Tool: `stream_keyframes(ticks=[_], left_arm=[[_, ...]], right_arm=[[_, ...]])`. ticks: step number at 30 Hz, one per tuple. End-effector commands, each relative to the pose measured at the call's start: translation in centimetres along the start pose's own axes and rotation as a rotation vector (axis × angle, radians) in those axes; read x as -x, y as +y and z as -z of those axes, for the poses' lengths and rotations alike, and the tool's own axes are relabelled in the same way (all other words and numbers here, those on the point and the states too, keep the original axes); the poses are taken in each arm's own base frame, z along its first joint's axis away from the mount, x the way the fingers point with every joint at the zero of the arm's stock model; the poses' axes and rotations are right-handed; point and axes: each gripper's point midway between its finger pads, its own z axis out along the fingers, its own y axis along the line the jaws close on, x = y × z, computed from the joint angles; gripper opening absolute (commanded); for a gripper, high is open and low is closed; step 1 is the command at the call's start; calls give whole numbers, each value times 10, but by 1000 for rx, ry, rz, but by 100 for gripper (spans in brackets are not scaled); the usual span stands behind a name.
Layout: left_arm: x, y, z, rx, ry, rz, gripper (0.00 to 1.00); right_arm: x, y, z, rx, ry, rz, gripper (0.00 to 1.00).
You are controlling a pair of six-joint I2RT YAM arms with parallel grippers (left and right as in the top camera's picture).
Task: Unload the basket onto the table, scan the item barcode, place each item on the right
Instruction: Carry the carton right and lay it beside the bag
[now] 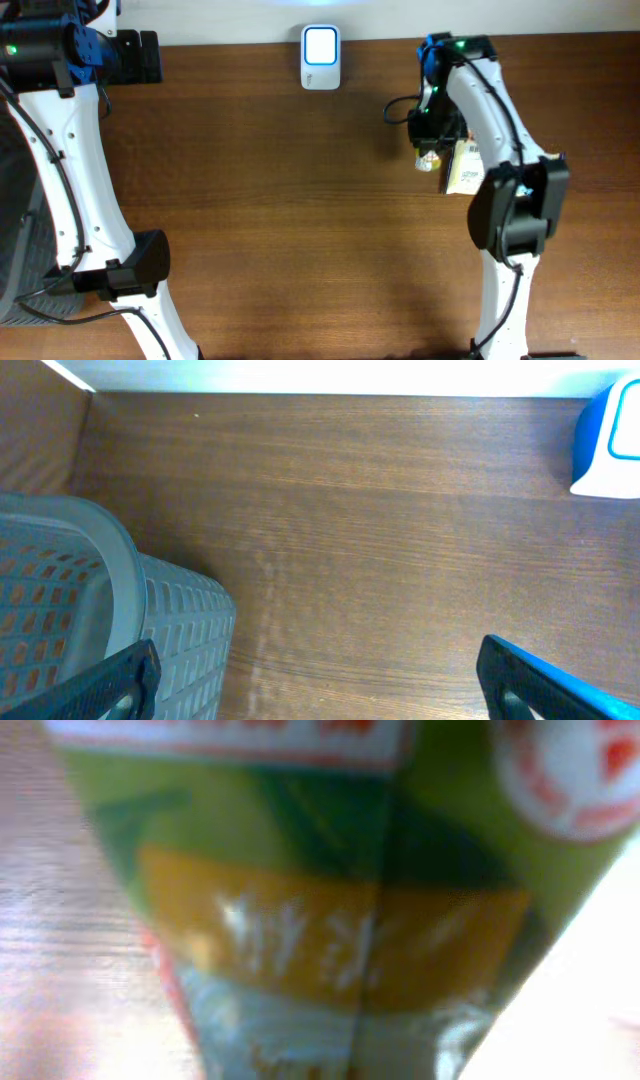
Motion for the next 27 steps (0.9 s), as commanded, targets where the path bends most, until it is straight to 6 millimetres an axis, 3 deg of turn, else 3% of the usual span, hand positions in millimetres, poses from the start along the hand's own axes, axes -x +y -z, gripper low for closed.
stream_keyframes(ticks=[1, 4, 9, 12, 16, 19, 22, 25, 27], left_arm=[[1, 4, 7, 8, -17, 13, 99], [1, 5, 7, 8, -17, 13, 99], [1, 4, 7, 8, -17, 13, 99], [1, 4, 7, 8, -17, 13, 99], [1, 4, 7, 8, -17, 13, 99], [1, 4, 7, 8, -17, 13, 99], [1, 4, 7, 8, -17, 13, 99], [1, 4, 7, 8, -17, 13, 99], [1, 4, 7, 8, -17, 13, 99]], right_arm=[[-2, -2, -6, 8, 28, -54, 22], [-4, -14, -6, -22, 42, -75, 31], [-7, -35, -1, -22, 54, -107, 31], [-3, -9, 23, 136, -4, 20, 36], [1, 52, 50, 341, -81, 156, 37], [-2, 85, 38, 348, -71, 222, 36], [-7, 101, 12, 298, -30, 199, 37], [-14, 90, -19, 167, 23, 140, 41], [-19, 71, -34, 77, 52, 87, 42]])
